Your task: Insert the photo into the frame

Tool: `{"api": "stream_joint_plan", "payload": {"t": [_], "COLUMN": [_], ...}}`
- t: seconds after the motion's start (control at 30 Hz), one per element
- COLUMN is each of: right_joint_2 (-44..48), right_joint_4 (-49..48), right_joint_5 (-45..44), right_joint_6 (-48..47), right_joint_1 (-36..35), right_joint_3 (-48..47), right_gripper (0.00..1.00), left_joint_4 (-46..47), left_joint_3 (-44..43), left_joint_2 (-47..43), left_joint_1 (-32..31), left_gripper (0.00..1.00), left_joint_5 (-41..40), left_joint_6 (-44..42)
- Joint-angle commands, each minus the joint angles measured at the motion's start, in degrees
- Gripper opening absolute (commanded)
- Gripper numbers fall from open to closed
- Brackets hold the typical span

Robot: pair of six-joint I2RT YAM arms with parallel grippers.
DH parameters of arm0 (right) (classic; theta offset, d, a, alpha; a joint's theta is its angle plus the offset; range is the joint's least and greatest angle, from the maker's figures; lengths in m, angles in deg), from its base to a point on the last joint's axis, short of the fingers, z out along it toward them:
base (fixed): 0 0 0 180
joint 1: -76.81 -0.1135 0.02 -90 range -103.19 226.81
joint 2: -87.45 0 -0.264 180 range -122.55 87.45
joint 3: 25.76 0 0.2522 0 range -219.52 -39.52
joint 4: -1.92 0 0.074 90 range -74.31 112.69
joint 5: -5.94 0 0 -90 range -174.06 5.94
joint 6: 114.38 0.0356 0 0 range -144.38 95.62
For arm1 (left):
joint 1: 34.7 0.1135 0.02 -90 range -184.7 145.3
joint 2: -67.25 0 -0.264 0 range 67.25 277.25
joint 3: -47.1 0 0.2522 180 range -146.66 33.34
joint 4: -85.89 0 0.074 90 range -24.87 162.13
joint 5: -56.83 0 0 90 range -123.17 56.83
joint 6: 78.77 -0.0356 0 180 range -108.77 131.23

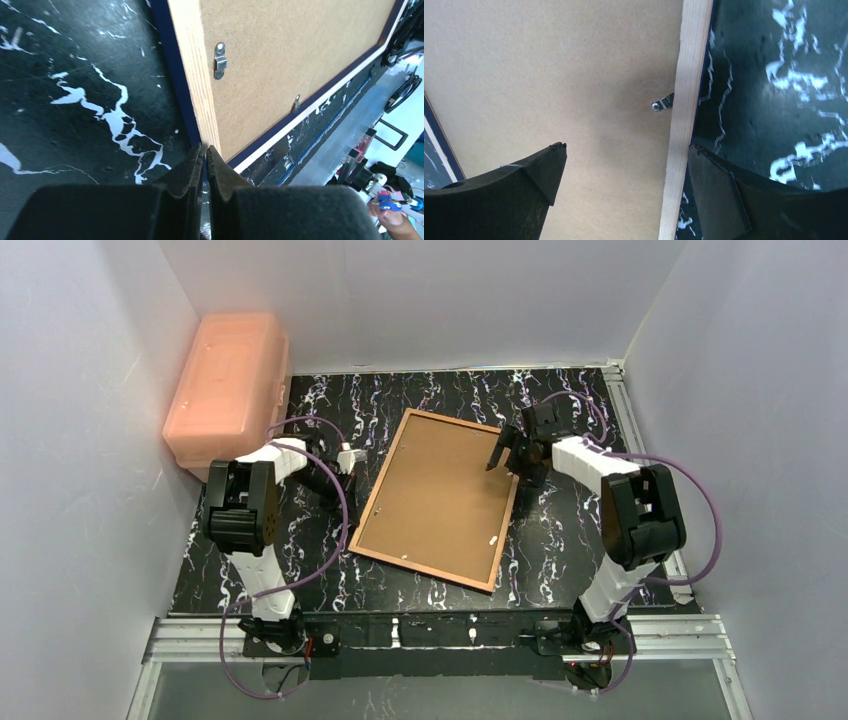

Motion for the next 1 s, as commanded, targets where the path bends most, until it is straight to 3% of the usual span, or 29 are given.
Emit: {"api": "stream_joint_plan", "payload": {"t": [0.0,0.17,0.3,0.53,0.67,0.97], "right_joint_2": [-4.1,-2.8,2.4,6.0,2.9,-5.4], "right_joint_4": [-0.1,8.4,8.5,-4.2,-8.4,-17.6], "right_joint_5": [6.1,-2.4,-1.7,4.3,3.9,7.4], "right_joint_6": [-2.6,-7.2,-7.8,0.7,2.7,6.9], "right_joint_1": [1.0,1.1,1.0,-10.2,-18.6,-27.4], "right_joint_3": [-7.6,-16.6,-14.1,-3.7,-6.1,-10.0], "right_gripper": [0.99,0.99,0.99,0.99,0.99,0.98], "left_joint_4": [-3.4,-5.4,-7.3,-3.3,-0.5,1.2], "left_joint_3": [1.1,-0.1,-3.9,-8.9,-8.4,-6.2], "left_joint_2": [-3.0,-3.1,-2.6,1.2,3.7,5.8], "left_joint_1": [-0.1,-0.1,2.1,3.2,3.2,3.1], "left_gripper": [0.05,0.07,0.17,0.22,0.21,0.19], "left_joint_5": [5.0,7.6,5.4,5.4,4.9,8.4], "left_joint_6": [-3.3,-3.5,-4.9,3.5,6.7,8.0]}}
